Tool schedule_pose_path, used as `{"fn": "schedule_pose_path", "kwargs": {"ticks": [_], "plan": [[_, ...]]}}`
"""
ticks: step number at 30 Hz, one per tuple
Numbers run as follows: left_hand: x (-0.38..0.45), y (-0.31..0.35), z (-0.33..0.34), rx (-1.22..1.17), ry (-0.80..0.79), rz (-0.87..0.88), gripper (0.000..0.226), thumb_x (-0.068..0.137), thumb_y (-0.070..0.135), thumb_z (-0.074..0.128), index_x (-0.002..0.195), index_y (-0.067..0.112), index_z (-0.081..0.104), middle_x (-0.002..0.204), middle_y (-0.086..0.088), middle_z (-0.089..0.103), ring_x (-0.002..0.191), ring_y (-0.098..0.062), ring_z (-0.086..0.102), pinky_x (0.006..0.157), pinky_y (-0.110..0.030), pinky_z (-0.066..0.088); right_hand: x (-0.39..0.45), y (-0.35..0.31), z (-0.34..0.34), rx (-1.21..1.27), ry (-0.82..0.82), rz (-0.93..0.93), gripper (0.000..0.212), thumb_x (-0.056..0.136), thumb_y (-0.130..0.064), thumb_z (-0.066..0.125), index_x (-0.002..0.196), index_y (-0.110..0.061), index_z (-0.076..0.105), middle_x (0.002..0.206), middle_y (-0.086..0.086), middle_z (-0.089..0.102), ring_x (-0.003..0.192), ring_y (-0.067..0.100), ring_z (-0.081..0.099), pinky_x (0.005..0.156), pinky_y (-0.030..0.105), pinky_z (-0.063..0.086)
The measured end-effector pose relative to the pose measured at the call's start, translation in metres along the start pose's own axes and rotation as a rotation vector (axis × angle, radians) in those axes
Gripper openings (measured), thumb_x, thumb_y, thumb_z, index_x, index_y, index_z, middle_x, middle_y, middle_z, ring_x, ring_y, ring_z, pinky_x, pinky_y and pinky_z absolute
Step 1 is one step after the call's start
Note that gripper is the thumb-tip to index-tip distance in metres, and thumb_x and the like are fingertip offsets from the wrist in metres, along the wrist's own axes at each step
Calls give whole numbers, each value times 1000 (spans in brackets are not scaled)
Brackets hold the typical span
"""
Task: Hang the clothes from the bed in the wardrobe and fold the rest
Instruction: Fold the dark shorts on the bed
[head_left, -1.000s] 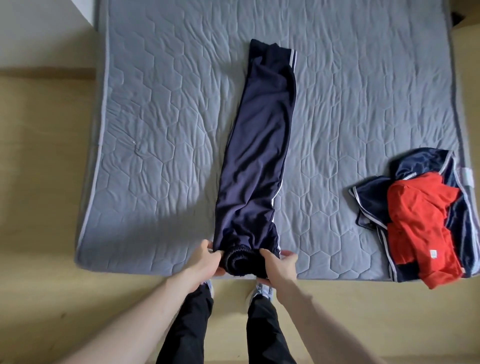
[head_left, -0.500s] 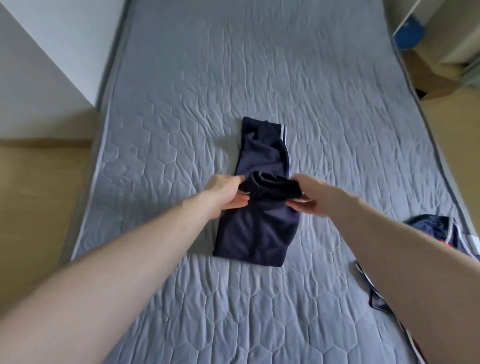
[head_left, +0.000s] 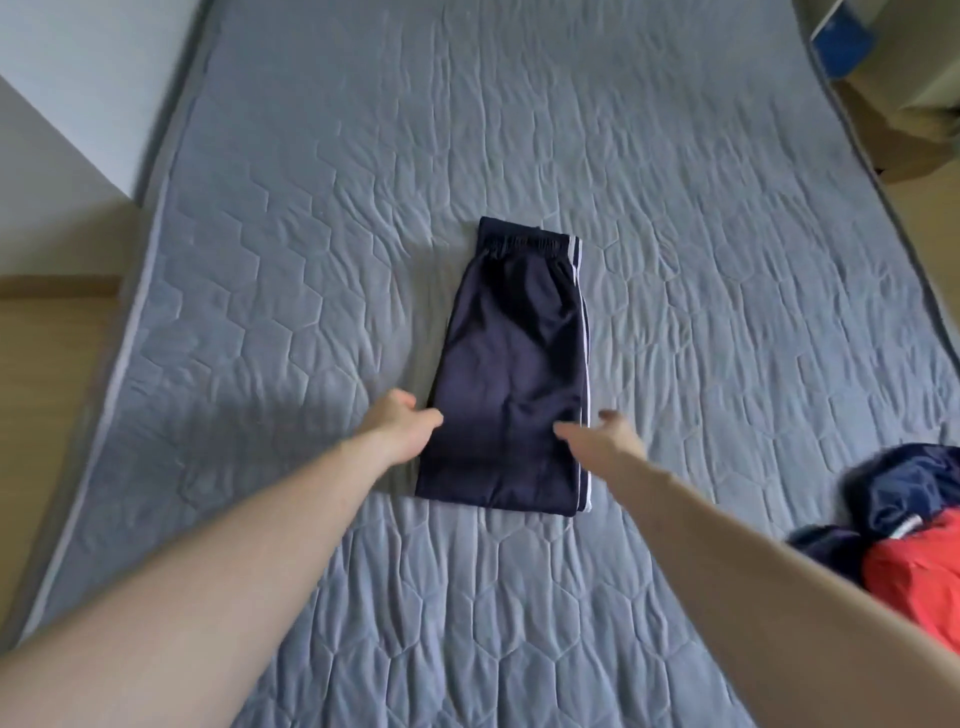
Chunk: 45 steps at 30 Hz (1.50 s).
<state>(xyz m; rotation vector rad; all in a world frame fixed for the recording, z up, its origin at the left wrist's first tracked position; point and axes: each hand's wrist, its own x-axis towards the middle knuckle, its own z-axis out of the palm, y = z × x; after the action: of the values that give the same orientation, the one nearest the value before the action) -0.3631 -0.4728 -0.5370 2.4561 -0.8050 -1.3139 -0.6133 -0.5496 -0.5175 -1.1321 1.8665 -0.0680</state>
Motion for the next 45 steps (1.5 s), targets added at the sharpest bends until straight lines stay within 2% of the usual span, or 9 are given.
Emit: {"fn": "schedule_pose_path", "kwargs": {"ticks": [5, 10, 15, 18, 24, 28, 36, 41, 45], "plan": [[11, -59, 68, -214, -72, -184, 81, 83, 57, 73, 145, 12, 47, 141, -7, 58, 124, -30, 58, 107, -41, 48, 17, 77, 54, 87, -22, 113, 37, 82, -43, 75, 103, -15, 67, 89, 0, 67, 73, 17, 61, 62, 26, 44], [8, -69, 84, -389, -99, -189, 52, 87, 48, 75, 124, 14, 64, 118, -5, 72, 94, -23, 66, 68, -28, 46, 24, 92, 51, 163, -53, 173, 21, 83, -33, 78, 79, -16, 65, 71, -1, 60, 62, 16, 54, 53, 26, 40], [-44, -60, 72, -423, 30, -145, 29, 83, 35, 77, 109, 24, 71, 98, 4, 73, 84, -12, 66, 65, -24, 45, -15, 93, 39, 340, -62, 192, 13, 84, -24, 74, 93, -19, 65, 89, 0, 68, 79, 18, 65, 64, 29, 56], [-109, -79, 60, -352, -54, -236, 24, 81, 32, 79, 101, 22, 72, 92, 5, 73, 81, -11, 66, 62, -24, 45, -72, 122, 32, 305, -108, 292, 16, 83, -18, 75, 95, -14, 65, 96, 5, 70, 88, 22, 70, 54, 27, 57], [-239, -144, 48, -162, -277, -464, 34, 78, 38, 82, 99, 20, 63, 94, 2, 69, 77, -14, 63, 61, -24, 47, -196, 185, 2, 58, -323, 525, 24, 82, -24, 77, 97, -9, 68, 92, 11, 77, 74, 21, 76, 50, 22, 53], [-292, -169, 40, -89, -441, -554, 66, 73, 46, 83, 121, 12, 56, 113, -3, 69, 84, -14, 74, 56, -24, 48, -245, 197, -23, -26, -442, 635, 29, 82, -24, 78, 100, -4, 70, 74, 10, 75, 58, 18, 72, 47, 21, 51], [-246, -89, 6, -320, -310, -414, 37, 73, 49, 75, 95, 20, 73, 67, 6, 76, 60, -12, 72, 60, -24, 48, -205, 114, -57, 199, -293, 476, 17, 83, -21, 75, 87, -5, 69, 67, 12, 73, 44, 12, 62, 37, 15, 38], [-171, -24, -9, -507, -180, -298, 44, 86, 63, 62, 95, 22, 74, 75, 4, 79, 71, -12, 71, 59, -26, 49, -138, 48, -53, 471, -127, 354, 28, 91, -34, 72, 92, -6, 68, 71, 7, 74, 48, 14, 68, 42, 20, 51], [-128, -18, 3, -439, -116, -110, 45, 90, 64, 61, 107, 23, 72, 100, 5, 76, 95, -20, 74, 73, -35, 61, -102, 36, -34, 401, -66, 195, 34, 89, -41, 75, 99, -9, 70, 87, 4, 73, 73, 20, 73, 62, 32, 63]]}}
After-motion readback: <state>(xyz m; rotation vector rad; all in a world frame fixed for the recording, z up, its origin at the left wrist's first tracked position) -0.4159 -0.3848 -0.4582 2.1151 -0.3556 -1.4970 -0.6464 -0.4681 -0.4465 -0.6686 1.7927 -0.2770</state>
